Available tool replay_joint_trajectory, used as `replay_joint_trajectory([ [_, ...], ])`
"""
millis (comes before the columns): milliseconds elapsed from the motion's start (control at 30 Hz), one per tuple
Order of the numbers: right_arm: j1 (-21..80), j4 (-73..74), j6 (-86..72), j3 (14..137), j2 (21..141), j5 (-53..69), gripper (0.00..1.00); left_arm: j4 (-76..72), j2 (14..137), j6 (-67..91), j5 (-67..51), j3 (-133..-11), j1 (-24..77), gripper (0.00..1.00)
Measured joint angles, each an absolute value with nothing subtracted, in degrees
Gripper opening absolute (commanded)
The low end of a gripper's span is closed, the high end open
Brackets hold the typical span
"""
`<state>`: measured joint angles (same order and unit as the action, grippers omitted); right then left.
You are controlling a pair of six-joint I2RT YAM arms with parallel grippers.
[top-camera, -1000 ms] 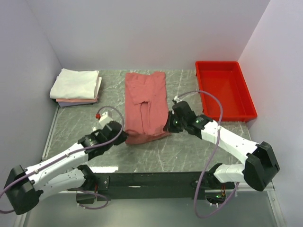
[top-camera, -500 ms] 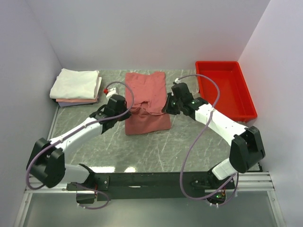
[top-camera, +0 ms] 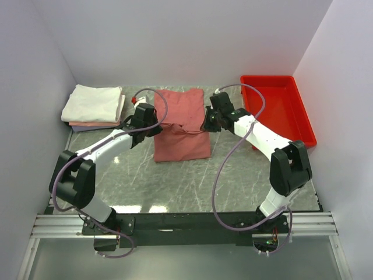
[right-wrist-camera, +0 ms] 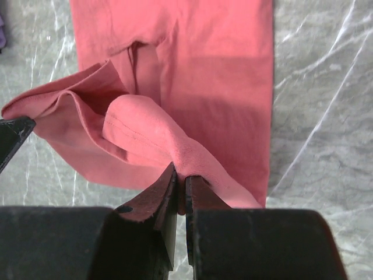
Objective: Fold and stack the t-shirts
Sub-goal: Fold the tshirt
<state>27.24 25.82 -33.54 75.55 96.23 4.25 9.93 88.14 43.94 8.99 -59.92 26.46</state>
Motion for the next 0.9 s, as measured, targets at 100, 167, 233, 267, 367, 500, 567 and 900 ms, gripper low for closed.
replay_joint_trajectory([
  [100, 26.5, 25.9, -33.5, 77.2, 97.8, 4.6, 0.07, 9.3, 90.8, 43.2, 7.8, -61.5, 25.4, 0.01],
  [167, 26.0, 26.2, -33.4, 78.3, 98.9, 5.0, 0.07, 9.3, 92.6, 43.0, 7.4, -62.7, 24.8, 0.01],
  [233, 25.3, 26.2, -33.3, 79.7, 100.6, 5.5, 0.07, 9.3, 94.6, 42.8, 6.9, -64.1, 24.3, 0.01],
  [267, 25.0, 26.2, -33.3, 80.4, 101.6, 5.7, 0.07, 9.3, 95.4, 42.7, 6.6, -64.6, 24.1, 0.01],
  [367, 24.1, 26.1, -33.1, 81.7, 104.3, 6.9, 0.08, 9.3, 97.7, 42.7, 5.9, -65.9, 23.4, 0.01],
  [500, 23.3, 25.9, -33.1, 83.3, 108.0, 8.1, 0.1, 9.8, 101.6, 42.7, 5.6, -68.5, 22.6, 0.01],
  [567, 23.0, 25.8, -32.9, 84.4, 109.9, 8.6, 0.12, 9.8, 103.2, 42.8, 5.3, -69.4, 22.1, 0.01],
  [900, 21.1, 25.9, -31.4, 90.2, 117.0, 12.0, 0.49, 11.9, 105.9, 43.3, 5.2, -71.2, 20.8, 0.19],
])
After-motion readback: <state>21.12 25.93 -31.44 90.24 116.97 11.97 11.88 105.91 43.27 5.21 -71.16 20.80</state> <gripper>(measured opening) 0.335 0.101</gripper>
